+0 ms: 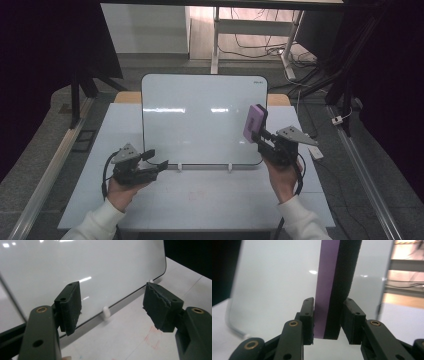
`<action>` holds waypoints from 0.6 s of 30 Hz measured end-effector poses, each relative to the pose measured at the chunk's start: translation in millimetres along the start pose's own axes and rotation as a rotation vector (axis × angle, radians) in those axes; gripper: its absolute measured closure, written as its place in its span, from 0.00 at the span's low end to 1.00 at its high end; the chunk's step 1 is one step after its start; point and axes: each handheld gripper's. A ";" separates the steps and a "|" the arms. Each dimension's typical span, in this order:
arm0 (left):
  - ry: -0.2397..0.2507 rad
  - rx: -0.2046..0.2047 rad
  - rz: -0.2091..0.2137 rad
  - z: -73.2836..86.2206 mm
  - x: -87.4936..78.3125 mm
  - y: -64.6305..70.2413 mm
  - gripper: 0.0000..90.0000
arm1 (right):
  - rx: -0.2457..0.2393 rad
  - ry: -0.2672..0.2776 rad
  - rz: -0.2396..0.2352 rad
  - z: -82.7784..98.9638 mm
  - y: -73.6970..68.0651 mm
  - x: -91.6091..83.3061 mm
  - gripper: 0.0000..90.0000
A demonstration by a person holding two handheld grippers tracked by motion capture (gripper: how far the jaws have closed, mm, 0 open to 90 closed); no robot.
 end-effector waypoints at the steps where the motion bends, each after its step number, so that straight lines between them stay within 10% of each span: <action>1: -0.001 -0.005 -0.006 2.7 -2.2 -2.5 0.35 | 0.000 -0.009 0.011 -4.3 2.4 0.7 0.71; 18: -0.009 -0.033 -0.032 11.8 -7.1 -15.6 0.37 | 0.003 -0.106 0.142 -52.5 13.5 29.4 0.71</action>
Point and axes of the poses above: each handheld gripper's, and its own axes: x roughly forward along the jaws, z roughly out of its underside, y roughly to its right, and after that the axes turned 6 degrees about -y, right-handed
